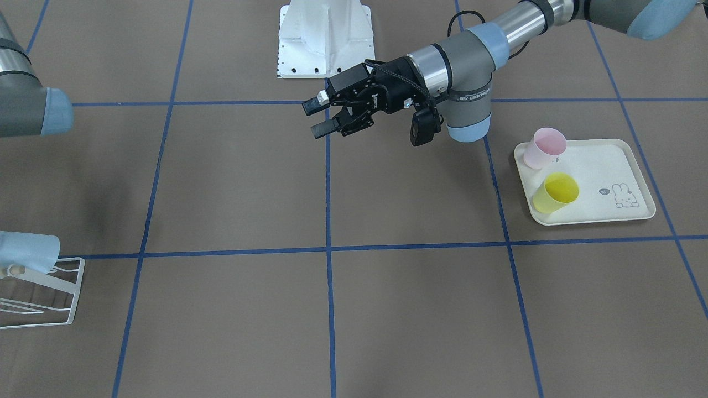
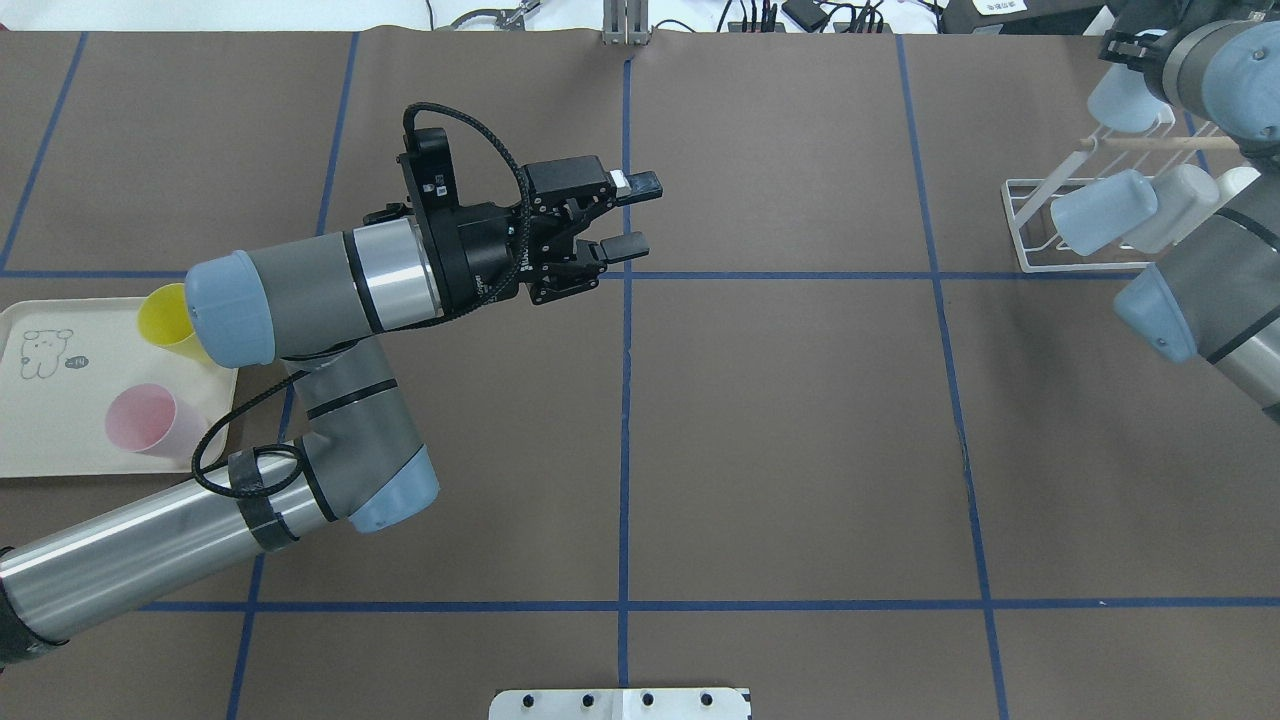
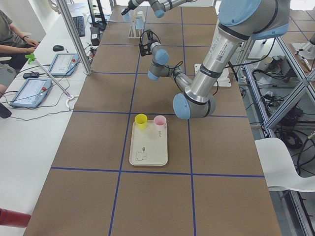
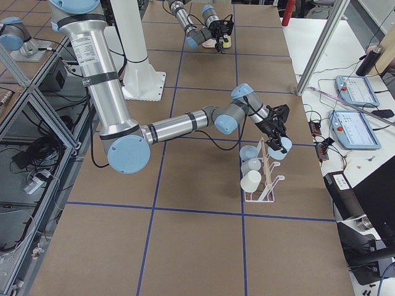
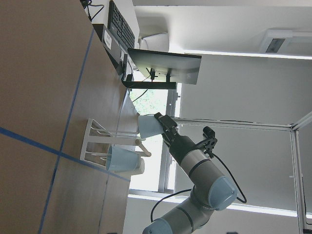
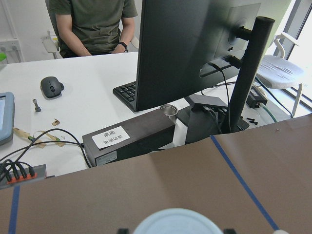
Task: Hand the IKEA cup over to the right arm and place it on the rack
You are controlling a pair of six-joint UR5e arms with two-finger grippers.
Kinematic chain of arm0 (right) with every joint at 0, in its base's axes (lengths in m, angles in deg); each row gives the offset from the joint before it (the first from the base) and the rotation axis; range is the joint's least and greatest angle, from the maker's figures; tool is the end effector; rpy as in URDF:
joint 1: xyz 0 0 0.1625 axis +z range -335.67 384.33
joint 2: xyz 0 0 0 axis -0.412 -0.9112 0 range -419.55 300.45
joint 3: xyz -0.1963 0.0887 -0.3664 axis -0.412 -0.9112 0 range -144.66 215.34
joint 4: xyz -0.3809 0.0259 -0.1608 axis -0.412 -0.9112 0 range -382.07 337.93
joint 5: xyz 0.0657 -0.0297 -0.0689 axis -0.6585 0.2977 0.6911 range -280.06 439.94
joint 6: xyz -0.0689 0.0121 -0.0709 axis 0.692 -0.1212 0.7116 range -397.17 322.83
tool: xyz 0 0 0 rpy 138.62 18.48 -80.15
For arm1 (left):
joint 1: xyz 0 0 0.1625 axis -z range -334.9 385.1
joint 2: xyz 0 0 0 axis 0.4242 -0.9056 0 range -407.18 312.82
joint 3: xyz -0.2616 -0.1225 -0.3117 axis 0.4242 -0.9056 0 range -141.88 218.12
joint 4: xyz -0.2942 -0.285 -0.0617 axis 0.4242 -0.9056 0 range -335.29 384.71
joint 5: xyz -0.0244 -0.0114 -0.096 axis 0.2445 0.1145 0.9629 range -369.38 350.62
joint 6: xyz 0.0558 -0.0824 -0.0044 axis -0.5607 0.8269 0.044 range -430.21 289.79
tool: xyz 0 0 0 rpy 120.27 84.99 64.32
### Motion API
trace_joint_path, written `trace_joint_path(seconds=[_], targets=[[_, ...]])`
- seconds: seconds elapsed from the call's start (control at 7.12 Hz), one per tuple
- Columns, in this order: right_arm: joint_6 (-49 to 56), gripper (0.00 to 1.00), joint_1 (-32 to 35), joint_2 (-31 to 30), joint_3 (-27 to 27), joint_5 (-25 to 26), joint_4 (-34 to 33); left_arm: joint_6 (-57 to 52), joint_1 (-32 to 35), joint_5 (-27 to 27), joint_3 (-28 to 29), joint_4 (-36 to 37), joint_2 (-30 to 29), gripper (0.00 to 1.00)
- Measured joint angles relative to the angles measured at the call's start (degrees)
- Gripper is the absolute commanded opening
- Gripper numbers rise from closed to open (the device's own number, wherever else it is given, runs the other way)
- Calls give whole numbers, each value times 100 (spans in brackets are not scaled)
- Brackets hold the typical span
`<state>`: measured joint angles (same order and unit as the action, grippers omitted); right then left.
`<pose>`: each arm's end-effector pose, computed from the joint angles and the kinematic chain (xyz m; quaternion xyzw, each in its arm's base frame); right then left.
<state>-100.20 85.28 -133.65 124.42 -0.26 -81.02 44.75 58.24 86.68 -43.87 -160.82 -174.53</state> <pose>-0.1771 -0.6283 0.4663 0.3270 -0.2258 0.2999 0.8672 0.4553 -0.4439 0.1696 0.0388 0.8848 -0.1833 0.4267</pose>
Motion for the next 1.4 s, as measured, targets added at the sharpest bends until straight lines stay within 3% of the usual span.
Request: trace_joint_path(seconds=[0.56,0.84,1.4], targets=[[-78,0,-128,-178,153,21,6,1,8,0,-14,0,0,79],[-131,100,-202,-178,145,30,6,6,8,0,-27,0,0,79],[-138,100,-307,-182,194,180,6,-3,62,12,-35,11,-2,79]])
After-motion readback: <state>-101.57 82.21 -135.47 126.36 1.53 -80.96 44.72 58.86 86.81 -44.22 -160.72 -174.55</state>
